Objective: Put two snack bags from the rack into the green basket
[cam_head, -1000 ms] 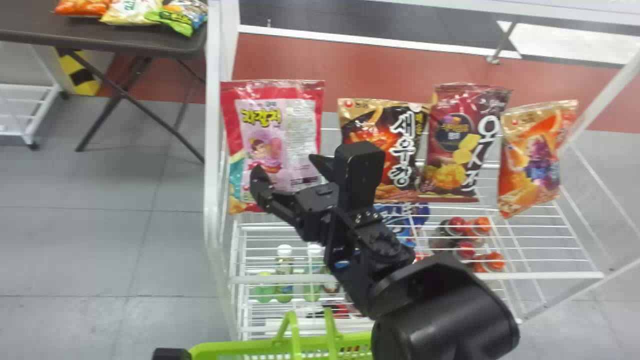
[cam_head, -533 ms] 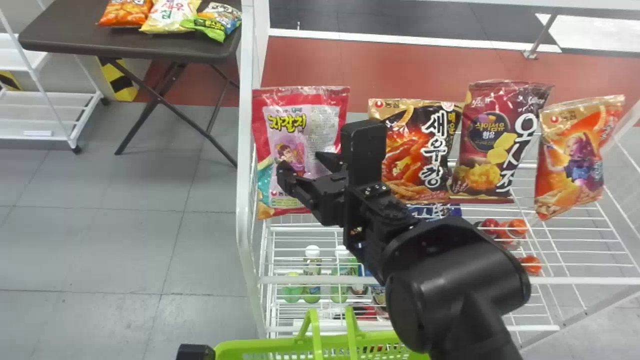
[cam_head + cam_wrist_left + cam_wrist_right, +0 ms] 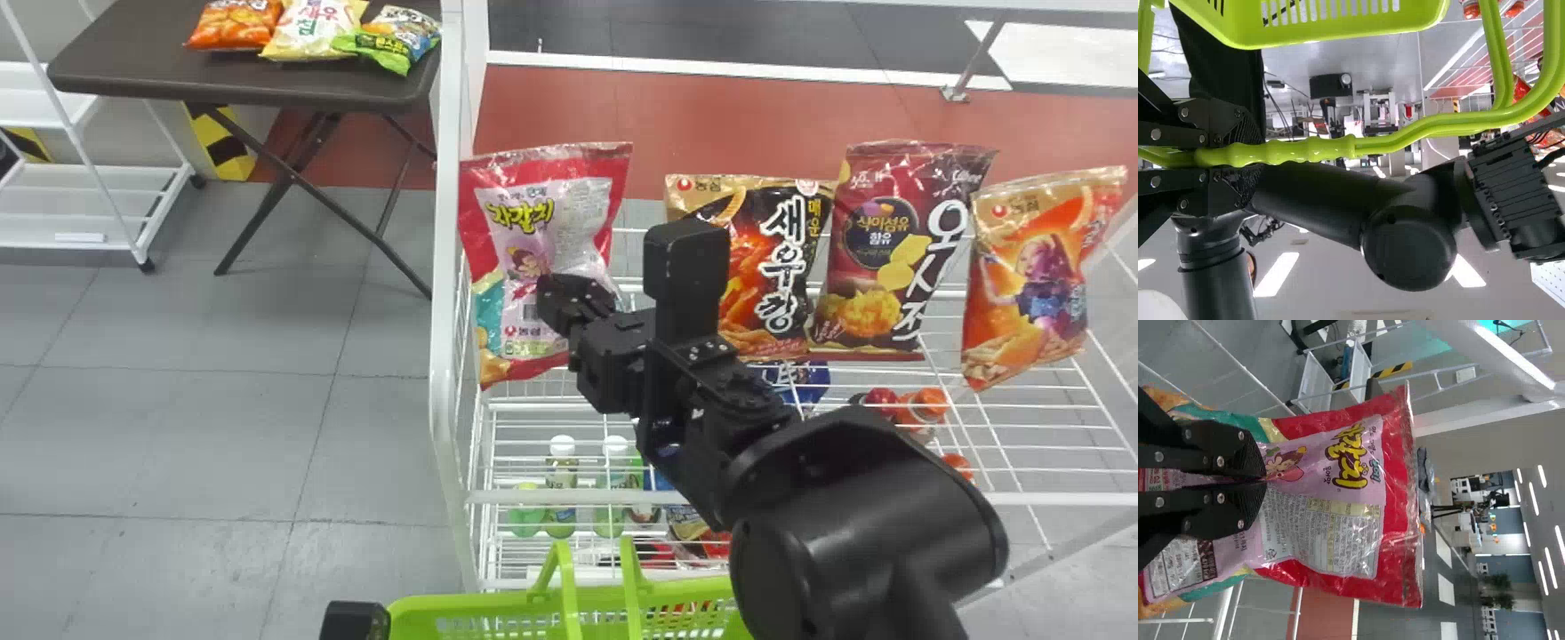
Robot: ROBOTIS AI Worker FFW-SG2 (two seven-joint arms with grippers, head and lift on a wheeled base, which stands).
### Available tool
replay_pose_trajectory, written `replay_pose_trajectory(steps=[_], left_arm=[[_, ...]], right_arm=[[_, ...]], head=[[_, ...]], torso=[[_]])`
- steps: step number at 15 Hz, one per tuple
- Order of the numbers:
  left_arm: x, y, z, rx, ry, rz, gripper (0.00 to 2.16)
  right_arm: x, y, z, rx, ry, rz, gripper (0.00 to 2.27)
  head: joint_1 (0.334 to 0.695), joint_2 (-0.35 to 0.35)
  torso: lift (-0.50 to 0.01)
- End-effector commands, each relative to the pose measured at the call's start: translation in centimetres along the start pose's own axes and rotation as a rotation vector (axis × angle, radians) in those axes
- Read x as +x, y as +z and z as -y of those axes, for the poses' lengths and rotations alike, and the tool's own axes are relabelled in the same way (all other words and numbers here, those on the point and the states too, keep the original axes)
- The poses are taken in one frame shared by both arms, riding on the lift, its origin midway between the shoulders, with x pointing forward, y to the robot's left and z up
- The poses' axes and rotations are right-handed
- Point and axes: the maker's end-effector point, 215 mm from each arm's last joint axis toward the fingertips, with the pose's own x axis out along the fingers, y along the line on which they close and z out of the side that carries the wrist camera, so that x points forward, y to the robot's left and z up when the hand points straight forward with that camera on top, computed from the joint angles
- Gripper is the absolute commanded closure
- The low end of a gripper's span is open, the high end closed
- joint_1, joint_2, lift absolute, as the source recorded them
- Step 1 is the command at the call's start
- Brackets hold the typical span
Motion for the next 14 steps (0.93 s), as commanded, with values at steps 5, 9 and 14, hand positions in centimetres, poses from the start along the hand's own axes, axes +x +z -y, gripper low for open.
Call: replay_pose_trajectory(steps=[5,9,14], left_arm=[[0.4,0.4,0.0,0.007,-0.004,-0.01,1.47],[0.8,0.5,-0.1,0.015,-0.003,-0.02,1.47],[0.7,0.5,0.1,0.015,-0.009,-0.019,1.47]], right_arm=[[-7.1,0.5,0.1,0.042,0.026,0.011,2.13],[-12.2,-0.6,0.0,0.075,0.05,-0.074,2.13],[-19.9,-4.3,3.1,-0.05,-0.052,-0.288,2.13]], head=[[0.695,-0.126],[0.695,-0.186],[0.695,-0.314]], torso=[[-0.006],[-0.006],[-0.006]])
